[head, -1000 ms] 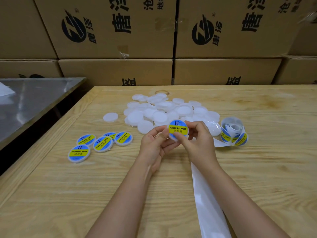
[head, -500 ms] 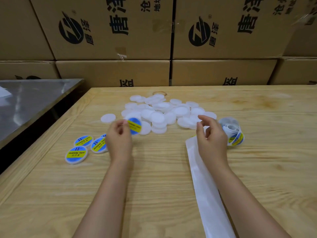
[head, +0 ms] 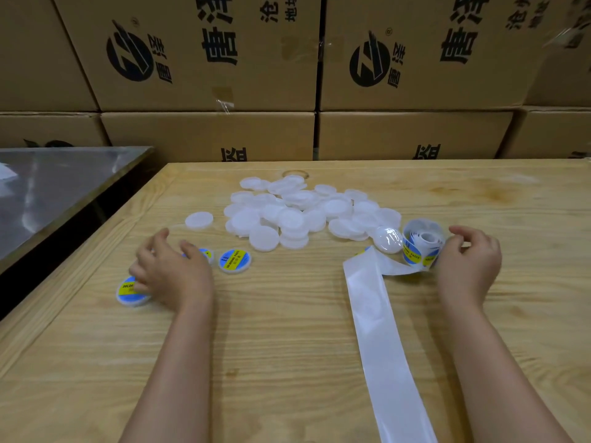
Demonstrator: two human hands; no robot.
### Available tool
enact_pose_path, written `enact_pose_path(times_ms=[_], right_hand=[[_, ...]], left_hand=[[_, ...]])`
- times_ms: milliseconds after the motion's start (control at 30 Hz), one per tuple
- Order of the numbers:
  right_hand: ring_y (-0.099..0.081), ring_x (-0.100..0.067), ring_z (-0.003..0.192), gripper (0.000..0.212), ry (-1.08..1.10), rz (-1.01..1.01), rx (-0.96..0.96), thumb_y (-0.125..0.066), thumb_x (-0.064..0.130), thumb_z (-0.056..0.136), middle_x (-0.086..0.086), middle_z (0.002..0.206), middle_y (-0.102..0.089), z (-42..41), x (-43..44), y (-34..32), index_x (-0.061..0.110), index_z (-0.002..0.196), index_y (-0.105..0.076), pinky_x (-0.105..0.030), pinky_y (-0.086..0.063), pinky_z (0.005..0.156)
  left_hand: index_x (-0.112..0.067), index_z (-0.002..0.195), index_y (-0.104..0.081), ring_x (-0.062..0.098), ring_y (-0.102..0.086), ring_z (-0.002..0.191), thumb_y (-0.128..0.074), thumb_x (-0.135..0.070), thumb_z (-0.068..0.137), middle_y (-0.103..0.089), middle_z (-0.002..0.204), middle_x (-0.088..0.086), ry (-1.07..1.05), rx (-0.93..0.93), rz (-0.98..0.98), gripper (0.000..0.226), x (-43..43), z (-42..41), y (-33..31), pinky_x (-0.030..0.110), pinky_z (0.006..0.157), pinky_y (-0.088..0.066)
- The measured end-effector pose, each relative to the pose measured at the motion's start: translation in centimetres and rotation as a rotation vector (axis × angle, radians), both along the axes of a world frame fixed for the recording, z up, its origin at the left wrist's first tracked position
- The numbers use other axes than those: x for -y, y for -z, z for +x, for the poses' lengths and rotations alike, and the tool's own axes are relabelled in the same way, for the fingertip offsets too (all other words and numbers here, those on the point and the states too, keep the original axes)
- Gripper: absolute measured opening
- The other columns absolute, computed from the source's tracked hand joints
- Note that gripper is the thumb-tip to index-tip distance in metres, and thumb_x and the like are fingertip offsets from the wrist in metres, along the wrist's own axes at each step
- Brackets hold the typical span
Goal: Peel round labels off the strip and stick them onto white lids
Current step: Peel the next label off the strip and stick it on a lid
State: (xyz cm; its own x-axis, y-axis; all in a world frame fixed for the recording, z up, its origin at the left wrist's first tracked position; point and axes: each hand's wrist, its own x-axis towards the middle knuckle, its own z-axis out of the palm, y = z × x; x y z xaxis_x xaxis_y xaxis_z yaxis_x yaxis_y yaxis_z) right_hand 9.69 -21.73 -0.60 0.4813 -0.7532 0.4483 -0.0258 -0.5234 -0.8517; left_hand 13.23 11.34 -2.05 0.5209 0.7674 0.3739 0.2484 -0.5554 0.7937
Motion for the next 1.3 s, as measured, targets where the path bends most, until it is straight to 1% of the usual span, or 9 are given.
enact_pose_path(times_ms=[133,267,433,567,667,867,1000,1100,1300], right_hand=[[-0.052,-0.036,0.103,0.045,-0.043,0.021,-0.077,-0.042,-0.012,0.075,-0.021,0.117,-0.052,0.2,-0.2,0.4,0.005,0.11,-0.066,-0.025,-0.034,0.085],[-0.047,-0.034,0.11,0.062,-0.08,-0.033,-0.119,-0.042,-0.016,0.074,-0.016,0.124,-0.043,0.3,-0.6,0.8,0.015,0.125,-0.059,-0.022,-0.035,0.086],[-0.036,-0.03,0.116,0.066,-0.13,-0.142,-0.157,-0.042,-0.017,0.074,-0.012,0.128,-0.039,0.5,-1.1,1.2,0.022,0.124,-0.06,-0.022,-0.031,0.084],[-0.034,-0.03,0.116,0.052,-0.125,-0.138,-0.221,-0.04,-0.01,0.078,-0.01,0.128,-0.04,0.4,-0.7,1.6,0.017,0.115,-0.064,-0.028,-0.033,0.084],[-0.035,-0.033,0.118,0.048,-0.081,-0.116,-0.251,-0.043,-0.006,0.079,-0.013,0.129,-0.04,0.4,-0.5,1.5,0.013,0.12,-0.06,-0.03,-0.031,0.088],[-0.026,-0.034,0.135,0.052,-0.14,-0.145,-0.334,-0.044,-0.005,0.084,-0.012,0.152,-0.023,0.5,-0.3,1.6,0.003,0.135,-0.043,-0.034,-0.027,0.104],[-0.015,-0.033,0.142,0.064,-0.262,-0.294,-0.464,-0.043,-0.007,0.083,-0.013,0.157,-0.01,0.7,-0.2,2.2,0.003,0.144,-0.027,-0.032,-0.014,0.111],[-0.007,-0.035,0.142,0.075,-0.212,-0.302,-0.475,-0.044,-0.009,0.079,-0.019,0.156,-0.007,0.5,-0.5,2.0,0.01,0.148,-0.022,-0.034,-0.007,0.112],[-0.027,-0.024,0.132,0.059,-0.487,-0.621,-0.206,-0.042,0.007,0.063,0.007,0.136,-0.048,-0.6,-3.0,0.3,0.022,0.116,-0.063,-0.026,-0.011,0.103]], left_hand=[[-0.001,0.115,-0.062,0.038,-0.058,0.099,-0.052,-0.002,0.084,-0.063,0.113,0.018,0.589,0.328,0.287,0.033,6.6,-1.2,-0.9,0.042,0.088,-0.04],[-0.026,0.135,-0.049,0.033,-0.043,0.126,-0.059,-0.003,0.076,-0.038,0.146,0.012,1.243,0.119,0.664,0.065,13.2,-4.0,0.2,0.043,0.101,-0.036],[-0.029,0.134,-0.049,0.026,-0.024,0.139,-0.054,-0.015,0.084,-0.021,0.155,0.006,1.326,0.06,0.859,0.053,13.8,-4.1,1.6,0.038,0.11,-0.021],[-0.016,0.129,-0.052,0.02,-0.036,0.131,-0.057,-0.006,0.08,-0.04,0.146,0.001,1.341,0.021,0.511,0.051,12.8,-3.8,1.7,0.025,0.107,-0.023],[-0.02,0.118,-0.056,0.008,-0.052,0.107,-0.056,-0.018,0.073,-0.059,0.12,-0.008,1.277,0.033,0.117,0.045,12.4,-3.7,1.2,0.016,0.087,-0.036],[-0.031,0.107,-0.059,0.01,-0.064,0.067,-0.05,-0.005,0.086,-0.065,0.082,-0.004,1.012,0.05,-0.694,0.034,11.8,-2.9,0.7,0.027,0.051,-0.05],[-0.024,0.11,-0.059,0.023,-0.067,0.08,-0.044,-0.005,0.089,-0.067,0.097,0.01,0.911,0.021,-0.852,0.031,11.1,-2.0,0.2,0.034,0.062,-0.056],[-0.008,0.112,-0.058,0.023,-0.07,0.071,-0.043,-0.005,0.09,-0.068,0.099,0.015,0.93,0.028,-1.002,0.027,10.7,-1.8,-0.2,0.03,0.051,-0.054],[-0.01,0.102,-0.051,0.029,-0.07,0.058,-0.043,-0.014,0.095,-0.06,0.098,0.018,0.891,0.029,-1.149,0.011,10.6,-1.4,-0.5,0.03,0.047,-0.054]])
